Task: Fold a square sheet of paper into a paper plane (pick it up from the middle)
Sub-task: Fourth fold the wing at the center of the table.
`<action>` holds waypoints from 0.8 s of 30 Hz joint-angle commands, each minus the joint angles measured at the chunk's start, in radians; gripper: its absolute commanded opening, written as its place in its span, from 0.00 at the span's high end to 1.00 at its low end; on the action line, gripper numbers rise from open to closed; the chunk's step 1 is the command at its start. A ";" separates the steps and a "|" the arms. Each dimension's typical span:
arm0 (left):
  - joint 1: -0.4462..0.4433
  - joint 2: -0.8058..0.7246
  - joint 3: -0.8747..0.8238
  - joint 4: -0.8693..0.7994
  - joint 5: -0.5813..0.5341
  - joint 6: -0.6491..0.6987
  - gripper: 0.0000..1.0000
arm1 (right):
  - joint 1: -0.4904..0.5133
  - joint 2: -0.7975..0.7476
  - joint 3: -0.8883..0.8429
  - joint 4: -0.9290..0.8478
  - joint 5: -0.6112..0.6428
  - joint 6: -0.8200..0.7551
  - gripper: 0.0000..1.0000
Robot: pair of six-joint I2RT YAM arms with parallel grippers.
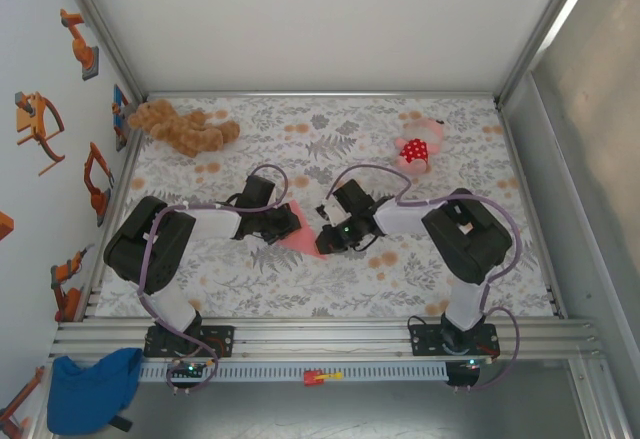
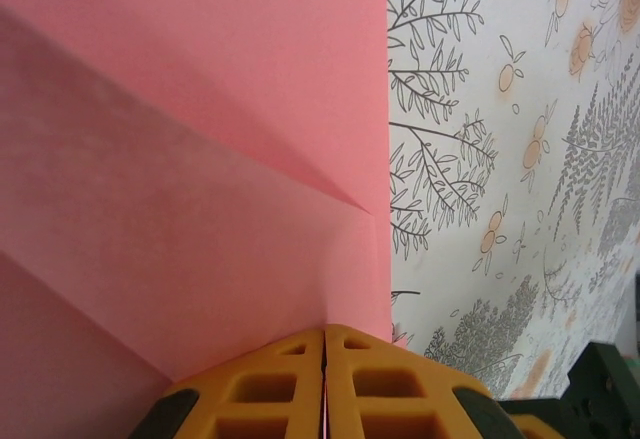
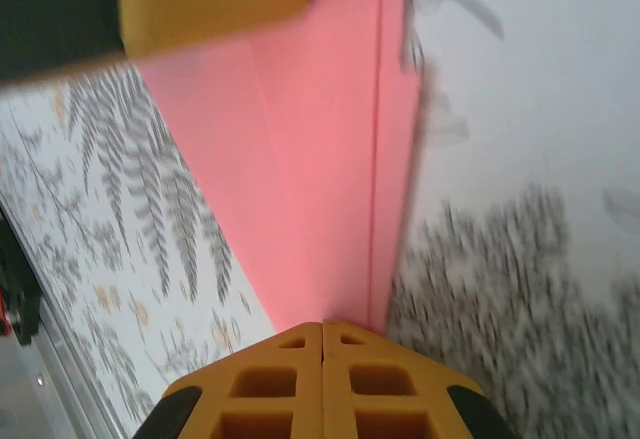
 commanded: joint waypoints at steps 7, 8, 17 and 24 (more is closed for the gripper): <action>0.005 0.038 -0.006 -0.087 -0.060 0.008 0.92 | 0.001 -0.154 -0.154 -0.099 0.076 0.010 0.97; 0.006 0.036 -0.004 -0.086 -0.059 0.010 0.91 | 0.001 -0.185 -0.150 -0.078 0.085 0.021 0.97; 0.001 0.026 0.007 -0.069 -0.039 0.018 0.91 | 0.005 -0.108 -0.005 0.075 0.069 0.087 0.98; -0.004 0.028 0.020 -0.064 -0.025 0.019 0.90 | 0.023 0.006 0.084 0.069 0.070 0.080 1.00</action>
